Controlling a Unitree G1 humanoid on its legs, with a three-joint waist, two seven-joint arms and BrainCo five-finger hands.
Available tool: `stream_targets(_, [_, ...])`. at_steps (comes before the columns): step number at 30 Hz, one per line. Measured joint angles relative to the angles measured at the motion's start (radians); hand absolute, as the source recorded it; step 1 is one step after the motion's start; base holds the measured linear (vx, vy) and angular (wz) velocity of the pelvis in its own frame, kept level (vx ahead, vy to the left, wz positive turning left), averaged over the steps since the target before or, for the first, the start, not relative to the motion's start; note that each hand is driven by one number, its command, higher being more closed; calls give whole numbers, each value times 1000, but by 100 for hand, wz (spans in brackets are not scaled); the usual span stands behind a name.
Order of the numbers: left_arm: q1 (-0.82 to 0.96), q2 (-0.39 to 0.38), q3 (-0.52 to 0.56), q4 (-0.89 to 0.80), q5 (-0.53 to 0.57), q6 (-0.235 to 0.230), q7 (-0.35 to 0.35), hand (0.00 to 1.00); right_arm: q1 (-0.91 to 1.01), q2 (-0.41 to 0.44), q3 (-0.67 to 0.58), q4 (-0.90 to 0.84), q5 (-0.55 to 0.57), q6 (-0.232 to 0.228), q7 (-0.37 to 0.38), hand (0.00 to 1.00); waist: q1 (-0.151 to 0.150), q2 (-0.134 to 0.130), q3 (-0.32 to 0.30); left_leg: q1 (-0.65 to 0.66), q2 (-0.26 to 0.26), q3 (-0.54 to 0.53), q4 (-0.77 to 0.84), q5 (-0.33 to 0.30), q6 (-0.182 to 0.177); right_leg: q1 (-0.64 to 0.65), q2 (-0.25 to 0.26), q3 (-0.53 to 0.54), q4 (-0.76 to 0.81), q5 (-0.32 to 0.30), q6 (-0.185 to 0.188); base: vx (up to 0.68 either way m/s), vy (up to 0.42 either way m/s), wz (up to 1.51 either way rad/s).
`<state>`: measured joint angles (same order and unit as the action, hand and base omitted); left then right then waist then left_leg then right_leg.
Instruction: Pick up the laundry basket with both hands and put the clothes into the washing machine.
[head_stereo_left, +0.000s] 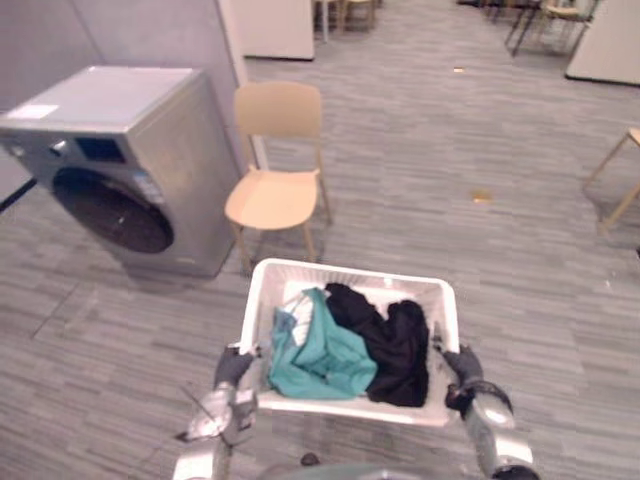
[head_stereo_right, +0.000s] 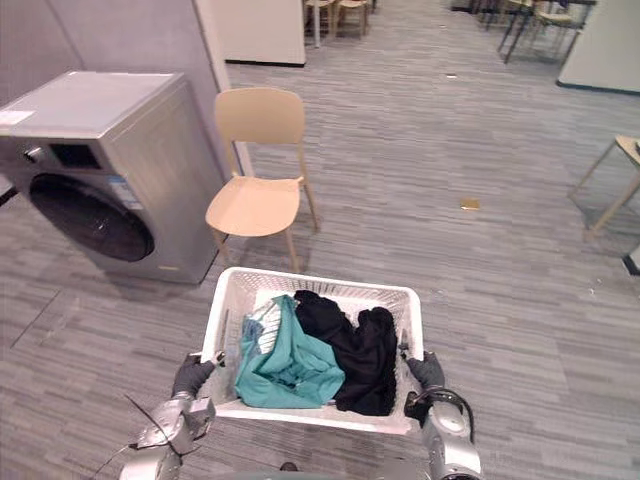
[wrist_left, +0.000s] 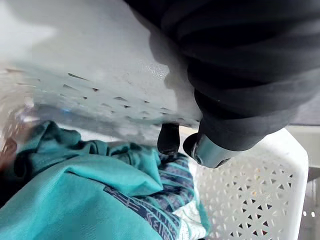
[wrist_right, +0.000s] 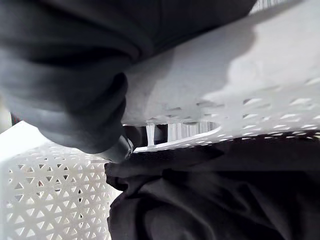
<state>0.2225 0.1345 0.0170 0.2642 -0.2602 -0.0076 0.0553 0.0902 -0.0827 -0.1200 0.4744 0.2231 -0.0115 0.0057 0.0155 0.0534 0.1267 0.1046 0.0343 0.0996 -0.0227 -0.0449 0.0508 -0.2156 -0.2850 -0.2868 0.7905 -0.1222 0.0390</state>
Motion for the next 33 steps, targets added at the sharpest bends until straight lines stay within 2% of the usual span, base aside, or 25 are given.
stream_targets(2, [0, -2, -5, 0, 0, 0, -4, 100, 15, -2, -2, -18, 0, 0, -2, 100, -5, -1, 7, 2, -6, -27, 2, -8, 11, -29, 72, 13, -83, -41, 17, 171, 46, 54])
stream_targets(3, [-3, -4, -4, -1, 0, 0, -8, 100, 20, -1, -3, -33, 1, 0, -4, 100, -5, -14, 15, 9, -19, -41, 0, -17, 19, -55, 112, 9, -195, -38, 18, 235, -6, 51])
stream_targets(5, [-8, -5, -5, -1, 0, 0, -10, 100, 24, -2, -5, -39, 1, 1, -7, 100, -5, -21, 23, 21, -27, -55, 0, -36, 16, -66, 179, 16, -456, 22, 20, 235, -59, 42])
stream_targets(6, [-8, -4, -5, -1, 0, 1, -12, 100, 29, -1, -5, -46, 2, 1, -9, 100, -6, -27, 24, 33, -39, -72, 1, -54, 14, -67, 199, 26, -591, 86, 19, 336, -115, 57])
stream_targets(7, [-8, -5, -8, -1, 0, 1, -12, 100, 39, -2, -5, -56, 2, 1, -11, 100, -11, -36, 25, 46, -52, -103, 19, -84, 10, -64, 204, 68, -653, 134, -5, 469, -188, 71])
stream_targets(9, [-5, -10, -16, -1, 3, 2, -15, 100, 64, -1, -5, -77, 3, 1, -15, 100, -35, -41, 22, 64, -54, -165, 76, -156, -3, -23, 198, 92, -645, 184, -62, 403, -208, 95])
stream_targets(10, [-4, -17, -17, -1, 6, 3, -15, 100, 70, -2, -6, -83, 4, 1, -16, 100, -40, -32, 20, 72, -42, -175, 97, -183, -10, -17, 201, 75, -620, 203, -67, 523, -242, 78])
stream_targets(11, [4, -35, -15, -5, 7, 3, -16, 100, 70, -15, -7, -91, 4, 1, -16, 100, -33, 5, 0, 71, 4, -175, 159, -220, -32, -10, 230, 36, -581, 152, -72, 670, -263, 50])
stream_targets(13, [2, -39, -14, -24, 7, 2, -17, 100, 71, -16, -12, -103, 4, 2, -16, 100, -33, 10, -2, 15, 29, -146, 337, -227, -42, 47, 254, 1, -592, 117, -88, 615, -225, 47])
stream_targets(14, [4, -43, -14, -31, 7, 2, -19, 100, 76, -16, -17, -116, 4, 2, -14, 100, -32, 13, 0, -43, 55, -123, 543, -211, -67, 115, 274, -18, -617, 101, -95, 518, -195, 36])
stream_targets(15, [5, -48, -14, -38, 7, 2, -21, 100, 82, -21, -18, -132, 4, 2, -10, 100, -27, 17, 5, -124, 90, -113, 813, -143, -178, 192, 294, -29, -643, 83, -104, 506, -178, 26])
stream_targets(16, [9, -52, -13, -45, 7, 1, -23, 100, 84, -26, -18, -142, 7, 1, -8, 100, -24, 20, 8, -161, 109, -100, 942, -121, -215, 229, 303, -31, -656, 79, -111, 450, -128, 5])
stream_targets(17, [23, -57, -12, -69, 7, -1, -27, 100, 83, -30, -18, -148, 11, -1, -5, 100, -23, 19, 14, -231, 149, -50, 1148, -114, -227, 296, 312, -25, -683, 71, -119, 391, -96, -15])
stream_targets(18, [24, -58, -12, -76, 7, -4, -31, 100, 82, -32, -18, -151, 16, -3, -5, 100, -16, 7, 22, -283, 193, 9, 1247, -128, -203, 346, 312, -6, -716, 71, -119, 363, -81, -22])
stream_targets(21, [14, -59, -8, -77, 7, -8, -31, 100, 70, -33, -21, -163, 23, 0, -5, 100, 1, -2, 31, -359, 281, 104, 1130, -172, -132, 405, 286, 49, -770, 60, -101, 297, 41, -46])
stream_targets(23, [14, -59, -7, -68, 7, -7, -31, 100, 66, -32, -21, -148, 24, 1, -5, 100, 2, -16, 40, -365, 308, 101, 880, -169, -136, 413, 248, 76, -754, 46, -79, 259, 195, -55])
stream_targets(24, [17, -64, -7, -67, 7, -7, -31, 100, 65, -35, -22, -141, 24, 3, -5, 100, -2, -29, 48, -340, 322, 56, 653, -152, -161, 408, 210, 98, -721, 21, -50, 229, 248, -54])
stream_targets(25, [17, -67, -7, -66, 7, -6, -31, 100, 65, -36, -23, -141, 24, 3, -5, 100, -4, -31, 49, -340, 326, 19, 592, -143, -176, 404, 197, 105, -703, 5, -35, 286, 364, -56])
stream_targets(27, [17, -72, -8, -65, 7, -1, -31, 100, 65, -46, -23, -137, 24, 2, -5, 100, -14, -31, 49, -333, 333, -85, 470, -99, -177, 384, 162, 134, -630, -49, 9, 227, 375, -37])
stream_targets(28, [18, -76, -12, -58, 7, -1, -31, 100, 66, -54, -18, -135, 25, 1, -4, 100, -20, -27, 45, -312, 333, -142, 412, -18, -189, 366, 135, 163, -576, -101, 59, 237, 493, -34])
stream_targets(29, [20, -81, -12, -56, 7, -1, -31, 100, 67, -58, -17, -134, 25, 1, -4, 100, -24, -17, 39, -301, 334, -153, 395, 30, -185, 365, 134, 174, -566, -118, 77, 242, 524, -40])
stream_targets(30, [28, -99, -16, -50, 7, -1, -31, 100, 72, -77, -17, -132, 28, 2, -1, 100, -30, 29, 11, -277, 337, -147, 363, 95, -204, 364, 139, 186, -563, -138, 114, 288, 590, -8])
stream_targets(31, [9, -80, -17, -28, 7, 0, -30, 100, 65, -69, -18, -101, 37, 1, -1, 100, -45, 17, -14, -258, 328, -118, 329, -30, -310, 366, 110, 183, -559, -147, 161, 313, 574, -1])
stream_targets(32, [-11, -42, -15, -8, 7, 1, -27, 100, 50, -35, -17, -69, 38, 2, -5, 100, -43, -38, -12, -255, 290, -89, 341, -27, -297, 366, 66, 189, -560, -144, 164, 300, 526, -2])
stream_targets(33, [-15, 4, -17, 1, 6, 3, -26, 100, 47, -11, -6, -62, 39, 17, -6, 100, -29, -63, -16, -249, 256, -69, 339, -35, -287, 365, 38, 192, -582, -109, 170, 278, 394, -21])
